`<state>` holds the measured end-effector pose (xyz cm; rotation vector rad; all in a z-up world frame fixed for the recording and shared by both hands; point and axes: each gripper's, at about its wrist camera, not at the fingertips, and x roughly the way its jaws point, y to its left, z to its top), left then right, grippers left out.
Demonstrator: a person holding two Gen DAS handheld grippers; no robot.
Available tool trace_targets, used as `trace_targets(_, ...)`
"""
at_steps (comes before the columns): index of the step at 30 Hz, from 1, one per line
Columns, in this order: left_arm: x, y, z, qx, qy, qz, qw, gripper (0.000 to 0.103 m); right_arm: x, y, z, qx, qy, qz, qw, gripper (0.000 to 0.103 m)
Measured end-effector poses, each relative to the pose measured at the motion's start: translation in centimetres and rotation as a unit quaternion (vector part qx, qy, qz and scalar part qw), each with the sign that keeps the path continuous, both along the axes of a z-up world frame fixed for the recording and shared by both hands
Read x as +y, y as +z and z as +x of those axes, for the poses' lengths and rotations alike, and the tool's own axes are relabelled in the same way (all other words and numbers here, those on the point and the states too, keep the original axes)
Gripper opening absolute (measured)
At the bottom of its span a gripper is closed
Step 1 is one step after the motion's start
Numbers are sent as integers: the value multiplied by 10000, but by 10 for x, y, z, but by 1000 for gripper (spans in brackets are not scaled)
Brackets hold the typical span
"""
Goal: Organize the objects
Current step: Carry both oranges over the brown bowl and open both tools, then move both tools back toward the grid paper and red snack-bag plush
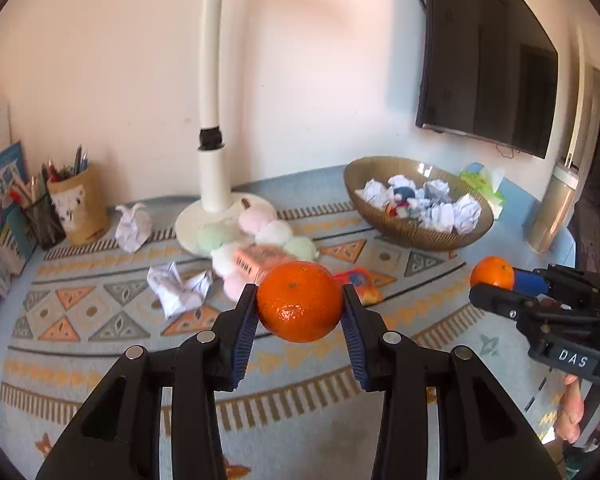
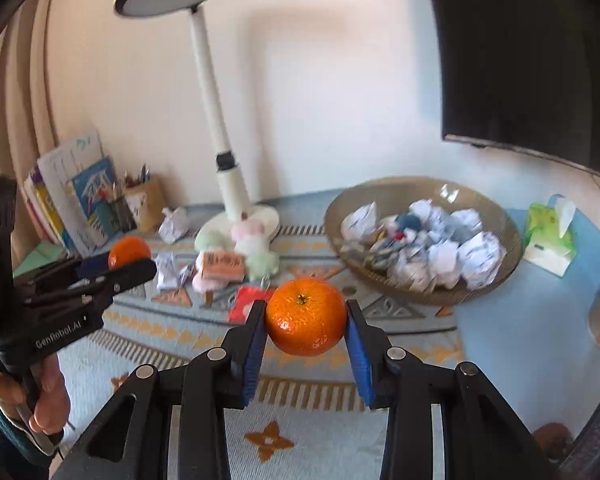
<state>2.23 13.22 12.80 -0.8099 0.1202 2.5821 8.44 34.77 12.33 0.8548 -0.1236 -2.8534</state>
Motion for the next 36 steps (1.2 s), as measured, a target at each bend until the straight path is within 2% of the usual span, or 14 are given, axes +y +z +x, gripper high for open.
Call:
trace_targets(3, 37, 32, -23, 263, -299, 0, 9992, 37, 45, 39, -17, 442, -704, -397, 9958, 37)
trace_targets(5, 63, 42, -44, 258, -547, 110, 9981, 37, 71, 48, -36, 454, -1139, -622, 9905, 37)
trace_targets(8, 103, 41, -77, 107, -695, 210, 9973, 37, 93, 44, -69, 187, -1339, -905, 9867, 37)
trace_targets(12, 142, 27, -111, -142, -891, 285, 9955, 38, 96, 29, -101, -58, -1423, -704, 9873, 38)
trace_targets(13, 149, 23, -115, -165, -952, 269, 9950, 38, 98, 26, -105, -131, -1472, -698, 9866, 45)
trace_targets(14, 155, 19, -119, -200, -1023, 275, 9942, 49, 100, 23, -108, -173, -1506, -736, 9857, 61)
trace_targets(15, 158, 17, -121, -250, -1087, 291, 9933, 57, 102, 21, -108, -167, -1548, -800, 9846, 69)
trace_targets(16, 159, 15, -121, -281, -1110, 327, 9929, 78, 103, 20, -105, -130, -1570, -864, 9837, 73)
trace_targets(17, 157, 16, -119, -233, -1080, 396, 9931, 90, 104, 20, -102, -102, -1527, -897, 9841, 73)
trace_targets(25, 93, 42, -69, 127, -765, 531, 9956, 92, 76, 28, -61, -37, -1043, -940, 9901, 74)
trace_targets(27, 64, 53, -51, 290, -573, 535, 9965, 93, 58, 33, -49, 16, -828, -904, 9925, 76)
trace_targets(30, 12, 66, -23, 544, -144, 742, 9957, 103, 28, 34, -34, 112, -478, -891, 9948, 85)
trace_targets(33, -39, 65, 0, 632, 416, 810, 9938, 103, -4, 15, -24, 69, -89, -752, 9971, 90)
trace_targets(36, -79, 39, 7, 483, 1073, 642, 9910, 103, -29, -29, -22, -41, 121, -402, 9991, 90)
